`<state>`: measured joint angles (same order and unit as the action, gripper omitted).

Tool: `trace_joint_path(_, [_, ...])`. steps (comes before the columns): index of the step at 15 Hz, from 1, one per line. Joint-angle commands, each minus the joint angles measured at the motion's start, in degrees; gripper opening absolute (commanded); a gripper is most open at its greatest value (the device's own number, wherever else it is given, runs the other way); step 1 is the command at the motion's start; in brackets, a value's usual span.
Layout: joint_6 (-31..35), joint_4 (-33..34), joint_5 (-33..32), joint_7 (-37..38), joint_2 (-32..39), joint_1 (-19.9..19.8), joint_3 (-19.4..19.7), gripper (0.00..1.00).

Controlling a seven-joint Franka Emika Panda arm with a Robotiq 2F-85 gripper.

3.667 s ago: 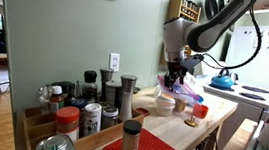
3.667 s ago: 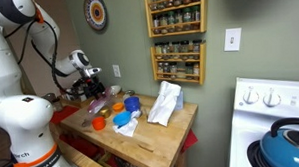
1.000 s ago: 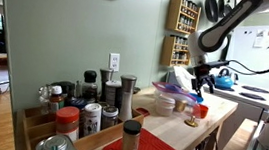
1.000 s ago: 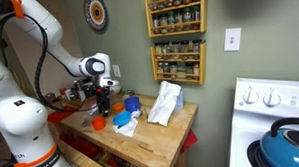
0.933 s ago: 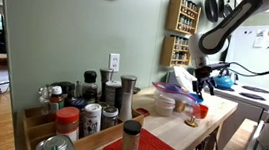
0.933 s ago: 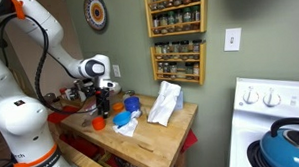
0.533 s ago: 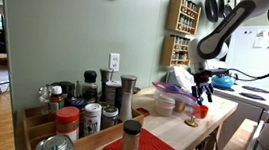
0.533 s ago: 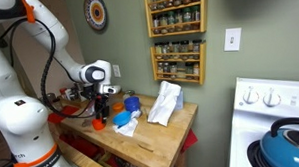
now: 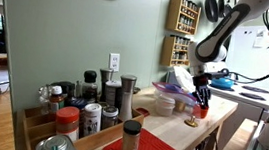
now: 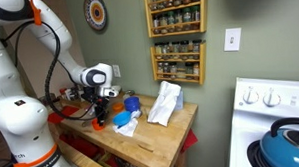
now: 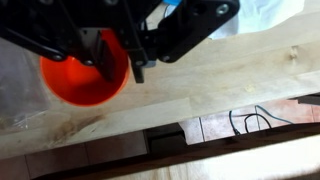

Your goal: Put the orange cup in the zip lock bag

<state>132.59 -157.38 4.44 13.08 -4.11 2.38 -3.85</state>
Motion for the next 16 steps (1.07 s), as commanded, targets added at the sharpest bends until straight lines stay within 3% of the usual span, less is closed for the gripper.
trace_joint_path(1, [0.6,0.1,2.7,-2.8,0.0,0.6,0.2,0.00])
trace_joint_path(8, [-2.1,0.9,3.8,-7.0,-5.2,0.6,0.3,0.01])
trace_joint_path(16, [-10.5,3.9,-5.6,0.2,-21.1,-0.5,-1.9,0.01])
